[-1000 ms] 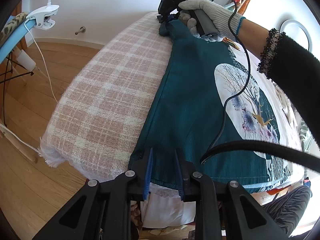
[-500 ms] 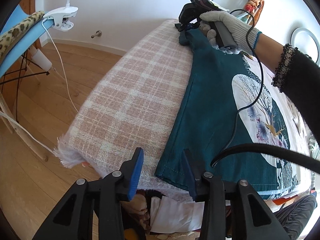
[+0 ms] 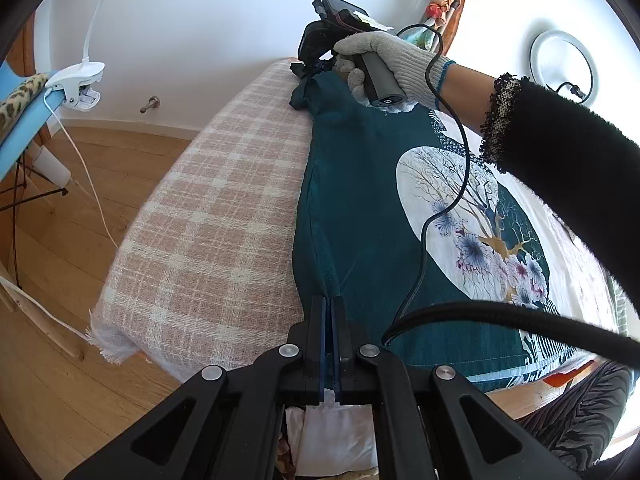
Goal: Fold small clothes
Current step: 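Grasp the dark green side edge with both tools and fold it inward, then open both tools and lift them off the folded dark green side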
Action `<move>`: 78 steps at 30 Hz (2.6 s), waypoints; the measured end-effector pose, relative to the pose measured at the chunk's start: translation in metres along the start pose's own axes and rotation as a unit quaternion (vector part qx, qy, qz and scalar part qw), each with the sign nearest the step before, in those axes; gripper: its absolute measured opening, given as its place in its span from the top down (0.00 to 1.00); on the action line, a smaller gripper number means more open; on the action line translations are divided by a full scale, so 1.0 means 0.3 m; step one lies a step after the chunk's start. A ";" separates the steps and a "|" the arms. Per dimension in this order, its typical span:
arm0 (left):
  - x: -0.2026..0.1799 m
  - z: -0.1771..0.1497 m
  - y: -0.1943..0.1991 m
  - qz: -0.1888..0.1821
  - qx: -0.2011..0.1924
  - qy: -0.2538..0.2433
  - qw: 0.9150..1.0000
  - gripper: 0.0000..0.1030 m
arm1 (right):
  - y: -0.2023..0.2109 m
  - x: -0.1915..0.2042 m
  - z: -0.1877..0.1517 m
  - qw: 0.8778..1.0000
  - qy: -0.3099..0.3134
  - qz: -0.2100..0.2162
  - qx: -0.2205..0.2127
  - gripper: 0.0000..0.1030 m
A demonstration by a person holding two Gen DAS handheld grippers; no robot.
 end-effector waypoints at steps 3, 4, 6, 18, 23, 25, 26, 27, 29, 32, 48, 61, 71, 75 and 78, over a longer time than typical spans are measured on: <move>-0.028 0.006 0.010 -0.010 -0.004 -0.005 1.000 1.00 | 0.045 -0.050 0.005 0.999 -0.023 0.017 -0.019 0.97; -0.038 0.006 0.012 -0.013 -0.004 -0.007 1.000 1.00 | 0.065 -0.065 0.010 0.999 -0.029 0.020 -0.025 0.97; -0.070 0.006 0.014 -0.026 0.000 -0.013 1.000 1.00 | 0.102 -0.101 0.009 0.998 -0.042 0.030 -0.038 0.97; -0.338 -0.019 -0.002 -0.070 0.012 -0.108 0.992 1.00 | 0.282 -0.424 -0.130 0.980 -0.146 0.068 -0.121 0.97; -0.422 -0.060 -0.034 -0.079 0.031 -0.137 0.987 1.00 | 0.287 -0.545 -0.210 0.979 -0.168 0.049 -0.102 0.97; -0.445 -0.069 -0.048 -0.083 0.038 -0.141 0.986 1.00 | 0.283 -0.567 -0.221 0.980 -0.168 0.044 -0.094 0.97; -0.454 -0.074 -0.054 -0.086 0.042 -0.141 0.985 1.00 | 0.284 -0.570 -0.219 0.981 -0.164 0.040 -0.094 0.97; -0.462 -0.076 -0.059 -0.090 0.046 -0.141 0.985 1.00 | 0.281 -0.581 -0.219 0.982 -0.159 0.037 -0.094 0.97; -0.476 -0.077 -0.068 -0.098 0.051 -0.136 0.985 1.00 | 0.283 -0.592 -0.214 0.984 -0.149 0.029 -0.094 0.97; -0.488 -0.076 -0.082 -0.099 0.054 -0.136 0.984 1.00 | 0.278 -0.596 -0.212 0.987 -0.132 0.010 -0.088 0.97; -0.524 -0.108 -0.068 -0.096 0.050 -0.182 0.977 0.79 | 0.340 -0.685 -0.249 0.987 -0.145 -0.012 -0.073 0.68; -0.464 -0.130 0.008 -0.068 0.009 -0.188 0.980 0.76 | 0.738 -0.752 -0.393 0.978 -0.158 0.012 -0.136 0.63; -0.508 -0.169 0.022 -0.039 -0.016 -0.215 0.976 0.76 | 1.079 -0.856 -0.729 0.969 -0.169 -0.011 -0.179 0.63; -0.574 -0.178 0.021 -0.044 -0.024 -0.232 0.971 0.76 | 1.164 -0.906 -0.886 0.964 -0.189 -0.012 -0.187 0.63; -0.640 -0.189 0.020 -0.049 -0.032 -0.247 0.967 0.70 | 1.204 -0.938 -0.994 0.962 -0.194 -0.028 -0.189 0.63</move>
Point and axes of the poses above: each gripper's, at about its wrist camera, not at the fingertips, and y roughly against the way its jaws point, x to its left, z to its top, the point moved 6 cm from there along -y, roughly the way its jaws point, and after that the axes turned 2 degrees about y, right-handed, at the moved point
